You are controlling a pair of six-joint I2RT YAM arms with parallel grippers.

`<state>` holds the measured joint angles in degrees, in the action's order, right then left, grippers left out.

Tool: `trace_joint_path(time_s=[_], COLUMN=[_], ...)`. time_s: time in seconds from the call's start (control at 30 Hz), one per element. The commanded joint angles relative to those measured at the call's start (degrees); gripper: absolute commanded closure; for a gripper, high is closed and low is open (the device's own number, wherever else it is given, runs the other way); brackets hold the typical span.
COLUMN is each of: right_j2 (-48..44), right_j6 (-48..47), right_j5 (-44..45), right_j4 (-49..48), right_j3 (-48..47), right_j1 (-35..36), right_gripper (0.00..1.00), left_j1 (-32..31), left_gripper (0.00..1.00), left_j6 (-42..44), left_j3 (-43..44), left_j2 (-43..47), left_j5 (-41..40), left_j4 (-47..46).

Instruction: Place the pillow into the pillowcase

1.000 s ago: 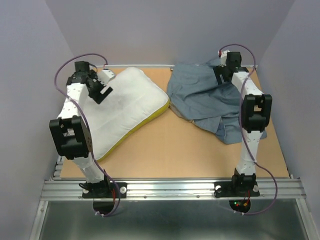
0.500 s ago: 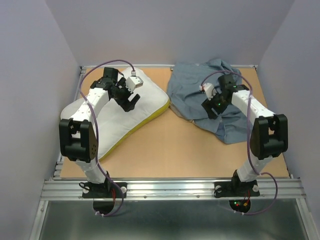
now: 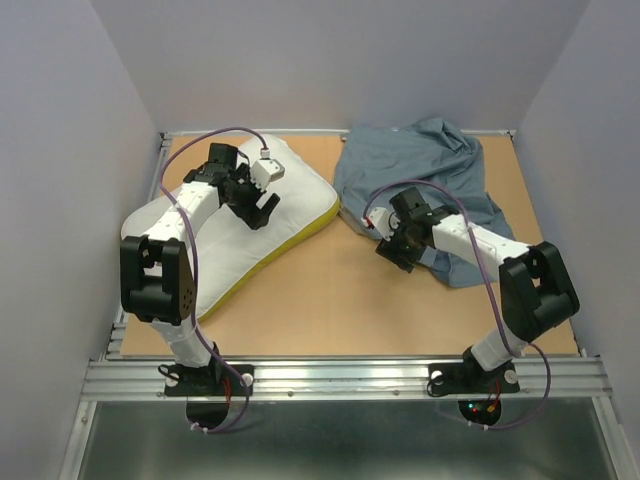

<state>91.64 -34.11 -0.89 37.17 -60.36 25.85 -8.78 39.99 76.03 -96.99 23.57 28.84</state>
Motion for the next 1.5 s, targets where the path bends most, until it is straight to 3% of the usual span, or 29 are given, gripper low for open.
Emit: trace_joint_path(time_s=[0.0,0.13,0.2,0.3,0.33,0.4,0.5,0.67,0.8,0.93,1.0,1.1,1.17,1.27,1.3,1.33,1.4,1.47], right_j2=[0.8,2.1,1.7,0.4,0.0,0.0,1.9,7.3,13.5,18.0,18.5,17.7,16.5,14.2,13.9,13.4,12.3,10.7], right_j6=[-0.4,-1.0,-0.7,0.7,1.2,3.7,7.1,12.6,22.3,33.3,35.8,34.7,33.5,27.9,21.9,18.3,6.5,0.8], right_j5=[8.3,8.9,9.4,6.6,4.9,1.1,-14.3,-31.0,-51.6,-62.6,-63.7,-63.1,-59.9,-48.5,-44.8,-34.6,-25.7,-16.1], right_j4=[-6.0,-6.1,-5.9,-3.9,-2.6,2.4,7.9,10.9,8.4,-0.8,-3.8,-3.7,-3.6,-2.2,0.0,1.0,1.6,1.5], right_j3=[2.3,2.4,2.0,-0.4,-1.9,-4.9,-12.3,-17.1,-18.8,-19.4,-20.7,-26.9,-28.4,-29.7,-30.1,-30.2,-27.4,-23.1], right_j1=[1.7,2.2,2.6,2.8,2.8,2.8,2.9,2.8,2.9,3.2,3.7,3.0,-0.6,-7.5,-8.8,-9.4,-9.5,-9.6], right_gripper=[0.36,0.5,0.72,0.94,0.97,0.99,0.99,0.99,1.0,0.99,0.79,0.36,0.24,0.2,0.2,0.2,0.19,0.19], left_j1=[0.2,0.2,0.2,0.2,0.2,0.2,0.5,2.5,5.6,6.7,6.7,6.6,6.5,5.8,4.7,4.2,3.2,2.8], left_gripper=[0.01,0.01,0.01,0.01,0.01,0.02,0.02,0.03,0.03,0.01,0.01,0.01,0.01,0.01,0.01,0.01,0.01,0.01], left_j6=[-1.3,-1.3,-1.4,-1.4,-1.8,-2.2,-3.8,-6.6,-9.0,-10.0,-9.9,-9.1,-8.1,-3.7,-2.8,-1.0,0.4,2.7], left_j3=[-0.7,-0.6,-0.7,-1.1,-1.4,-1.6,-1.2,1.1,3.3,4.1,3.6,3.1,3.2,4.0,4.2,4.8,6.1,8.8], left_j2=[1.5,1.5,1.6,1.9,1.9,1.8,1.6,1.2,0.1,-0.2,0.1,0.1,-0.6,-1.9,-2.8,-3.5,-6.5,-8.7], left_j5=[-0.5,-0.9,-1.5,-2.4,-2.7,-3.6,-4.3,-2.4,-0.5,-0.9,-1.2,-1.7,-2.0,-3.6,-5.2,-6.2,-8.3,-8.8], left_j4=[-1.8,-1.9,-2.3,-2.8,-3.3,-4.1,-5.1,-4.3,-2.8,-1.7,-1.8,-1.4,-0.7,-0.7,-1.2,-1.4,-1.6,-1.2])
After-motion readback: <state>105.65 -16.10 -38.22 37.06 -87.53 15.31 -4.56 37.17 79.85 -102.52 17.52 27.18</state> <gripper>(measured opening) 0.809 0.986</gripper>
